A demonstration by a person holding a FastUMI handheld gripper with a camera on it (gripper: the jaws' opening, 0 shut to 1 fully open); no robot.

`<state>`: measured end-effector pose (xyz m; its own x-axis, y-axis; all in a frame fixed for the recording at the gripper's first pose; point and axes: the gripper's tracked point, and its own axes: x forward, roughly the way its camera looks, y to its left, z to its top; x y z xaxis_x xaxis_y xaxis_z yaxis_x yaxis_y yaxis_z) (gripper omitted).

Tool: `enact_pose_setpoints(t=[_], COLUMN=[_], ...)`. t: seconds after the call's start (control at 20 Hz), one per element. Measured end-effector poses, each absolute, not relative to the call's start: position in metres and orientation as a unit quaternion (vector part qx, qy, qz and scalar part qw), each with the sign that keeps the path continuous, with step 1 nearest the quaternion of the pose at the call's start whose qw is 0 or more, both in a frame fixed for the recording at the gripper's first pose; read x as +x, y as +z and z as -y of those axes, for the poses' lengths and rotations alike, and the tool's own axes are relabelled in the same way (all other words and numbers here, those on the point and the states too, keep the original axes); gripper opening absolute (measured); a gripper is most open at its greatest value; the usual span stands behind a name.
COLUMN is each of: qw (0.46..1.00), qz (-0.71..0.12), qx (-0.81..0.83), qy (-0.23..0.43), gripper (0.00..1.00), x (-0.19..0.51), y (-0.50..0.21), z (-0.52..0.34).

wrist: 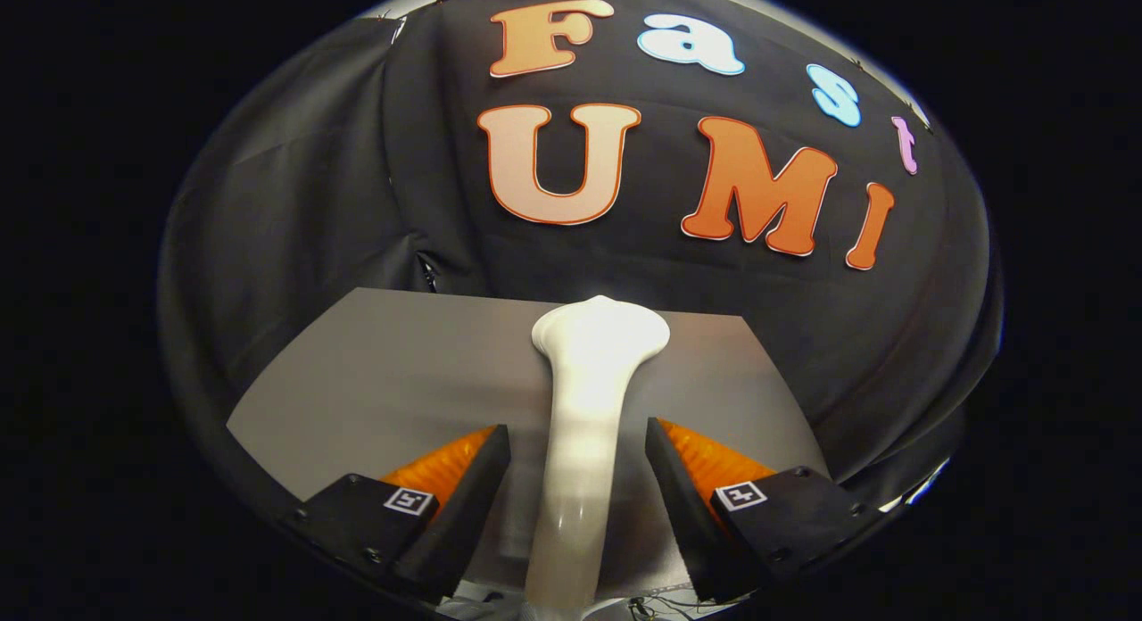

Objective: Iron the clothes twice with a garment steamer, once on the left side and once on the right side.

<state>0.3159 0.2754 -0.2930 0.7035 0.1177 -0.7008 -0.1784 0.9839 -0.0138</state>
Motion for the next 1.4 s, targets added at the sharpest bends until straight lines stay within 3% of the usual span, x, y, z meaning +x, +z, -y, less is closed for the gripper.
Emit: enact_pose_setpoints(t=[0.35, 0.5, 0.6, 0.7, 0.95, 1.4], qw=[0.914, 0.913, 0.915, 0.914, 0.913, 0.940], qz=[-0.390, -0.392, -0.384, -0.377, -0.369, -0.300], qx=[-0.053, -0.001, 0.021, 0.028, 0.069, 0.061], qy=[0.100, 0.113, 0.124, 0.147, 0.157, 0.152], gripper=[0.95, 0.74, 0.67, 0.54, 0.42, 0.41], x=[0.319, 0.314, 0.313, 0.311, 0.309, 0.285], y=[-0.310, -0.312, -0.312, -0.311, -0.305, -0.260], z=[-0.284, -0.287, -0.287, -0.291, -0.295, -0.281])
